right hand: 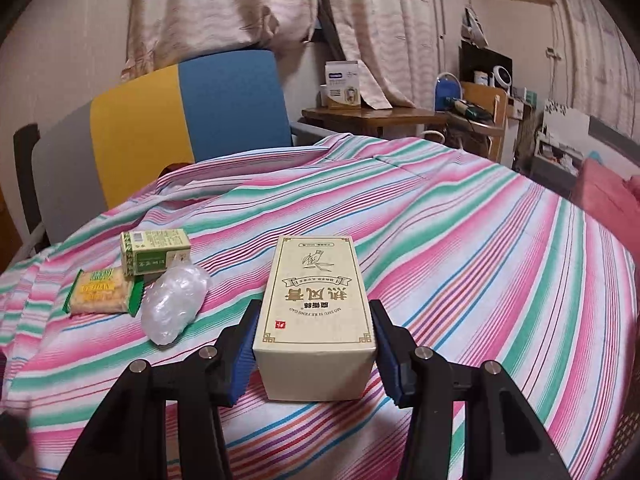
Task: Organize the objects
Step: 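Grasp the cream-coloured box with the right gripper, then grasp the white plastic-wrapped ball with the left gripper while the right holds the cream box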
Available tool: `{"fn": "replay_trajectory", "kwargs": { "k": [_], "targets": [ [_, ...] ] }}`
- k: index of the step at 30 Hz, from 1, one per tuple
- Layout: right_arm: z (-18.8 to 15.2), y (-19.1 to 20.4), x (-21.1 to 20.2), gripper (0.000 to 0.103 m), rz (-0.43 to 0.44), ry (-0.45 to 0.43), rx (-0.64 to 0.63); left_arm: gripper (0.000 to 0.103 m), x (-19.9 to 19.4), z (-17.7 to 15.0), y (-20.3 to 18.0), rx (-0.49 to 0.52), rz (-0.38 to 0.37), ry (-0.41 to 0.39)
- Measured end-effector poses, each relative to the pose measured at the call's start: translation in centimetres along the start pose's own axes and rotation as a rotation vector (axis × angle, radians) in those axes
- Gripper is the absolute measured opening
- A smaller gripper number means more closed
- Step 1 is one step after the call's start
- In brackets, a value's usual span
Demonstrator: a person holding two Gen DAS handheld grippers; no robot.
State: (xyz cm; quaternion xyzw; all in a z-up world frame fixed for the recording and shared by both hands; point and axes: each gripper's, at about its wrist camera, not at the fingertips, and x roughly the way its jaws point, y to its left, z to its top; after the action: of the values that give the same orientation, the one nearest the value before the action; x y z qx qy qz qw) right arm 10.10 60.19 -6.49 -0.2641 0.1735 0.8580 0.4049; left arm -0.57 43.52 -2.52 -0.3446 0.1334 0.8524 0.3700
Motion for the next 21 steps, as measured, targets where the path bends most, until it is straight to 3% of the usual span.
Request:
{"fn": "replay_trajectory", "kwargs": {
  "k": [6,8,10,17,21],
  "targets": [
    [-0.2,-0.6,-0.1,0.052,-0.012,-0.010,0.036,0.102,5.1,2.7,-3.4,0.118,0.057,0.001],
    [-0.3,-0.7,-0.1,0.052,-0.013,-0.013,0.042,0.101,6.2,3.5,-4.0,0.117,0.044,-0.001],
    [-0.3,-0.9,-0.1,0.052,-0.021,-0.015,0.050,0.092,7.3,4.2,-4.4,0.101,0.033,-0.007],
    [-0.4,-1.7,0.0,0.052,-0.021,-0.013,0.090,0.088,10.8,5.0,-5.2,0.094,-0.019,0.019],
    [-0.4,-1.4,0.1,0.052,-0.030,-0.012,0.076,0.057,12.5,4.9,-5.1,0.076,-0.066,0.085]
  ]
}}
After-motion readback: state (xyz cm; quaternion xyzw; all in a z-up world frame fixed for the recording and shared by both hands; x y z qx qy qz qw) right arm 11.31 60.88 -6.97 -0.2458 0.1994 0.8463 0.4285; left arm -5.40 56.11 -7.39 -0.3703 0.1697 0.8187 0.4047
